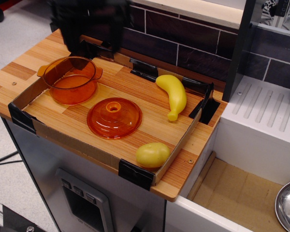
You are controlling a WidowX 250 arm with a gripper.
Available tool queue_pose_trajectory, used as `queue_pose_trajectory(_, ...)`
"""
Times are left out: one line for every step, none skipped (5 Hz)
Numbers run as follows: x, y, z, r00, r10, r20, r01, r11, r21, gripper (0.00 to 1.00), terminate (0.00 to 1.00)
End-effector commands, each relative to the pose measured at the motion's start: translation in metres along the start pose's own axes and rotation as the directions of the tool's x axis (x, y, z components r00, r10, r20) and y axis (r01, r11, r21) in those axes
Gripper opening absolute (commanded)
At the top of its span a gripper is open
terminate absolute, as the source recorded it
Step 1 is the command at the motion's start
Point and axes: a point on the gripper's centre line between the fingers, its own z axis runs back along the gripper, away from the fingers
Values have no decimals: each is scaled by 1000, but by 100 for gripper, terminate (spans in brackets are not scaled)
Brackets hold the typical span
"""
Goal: Take lid off pot
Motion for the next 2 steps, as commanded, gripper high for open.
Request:
queue_pose_trajectory(6, 13, 43, 998, 25, 62, -24, 1000, -17, 100, 0)
queue_pose_trajectory(6, 13, 43, 998, 25, 62, -24, 1000, -17, 100, 100)
